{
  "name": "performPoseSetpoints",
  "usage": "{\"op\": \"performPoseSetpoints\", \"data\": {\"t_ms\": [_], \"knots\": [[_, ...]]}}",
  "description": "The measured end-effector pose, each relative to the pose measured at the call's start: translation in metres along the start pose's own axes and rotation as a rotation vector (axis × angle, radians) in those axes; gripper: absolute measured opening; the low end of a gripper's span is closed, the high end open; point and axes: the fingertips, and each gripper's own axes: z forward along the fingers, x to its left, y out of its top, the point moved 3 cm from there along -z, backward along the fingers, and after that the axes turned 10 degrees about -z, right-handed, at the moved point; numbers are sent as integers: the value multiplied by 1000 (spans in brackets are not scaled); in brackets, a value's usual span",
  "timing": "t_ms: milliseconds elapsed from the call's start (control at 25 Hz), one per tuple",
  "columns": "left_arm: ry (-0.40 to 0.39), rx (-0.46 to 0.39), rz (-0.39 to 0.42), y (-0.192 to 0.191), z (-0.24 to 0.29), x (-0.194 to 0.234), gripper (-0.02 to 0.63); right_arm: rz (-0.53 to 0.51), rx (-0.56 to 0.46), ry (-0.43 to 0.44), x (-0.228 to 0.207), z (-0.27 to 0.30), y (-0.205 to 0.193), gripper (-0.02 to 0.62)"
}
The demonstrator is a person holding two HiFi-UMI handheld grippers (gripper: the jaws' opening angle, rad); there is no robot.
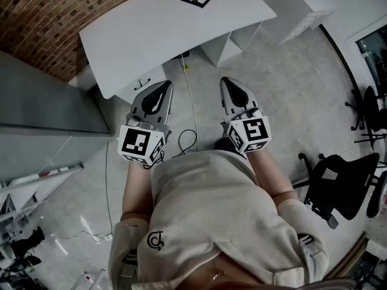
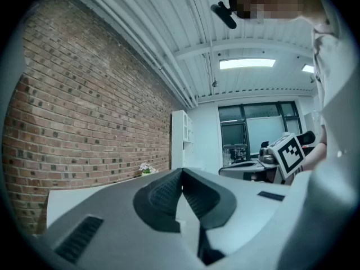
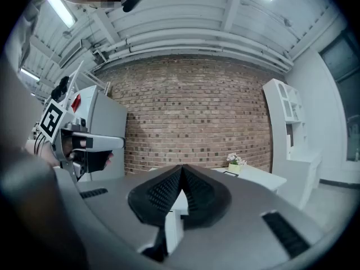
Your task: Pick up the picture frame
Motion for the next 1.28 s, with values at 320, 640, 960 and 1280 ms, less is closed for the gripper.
{"op": "performPoseSetpoints", "data": {"t_ms": [320, 640, 960, 1280], "knots": [[4, -2, -14, -2, -6, 4, 12, 12, 17, 0, 4, -1, -5, 5], [8, -14, -72, -9, -8, 9, 12, 70, 84, -3, 2, 4, -20, 6], [34, -7, -72, -12, 34, 10, 12, 77, 93, 10, -34, 25, -33, 6], [149, -12, -80, -13, 117, 18, 12, 61, 85, 115, -110, 83, -49, 6]]}}
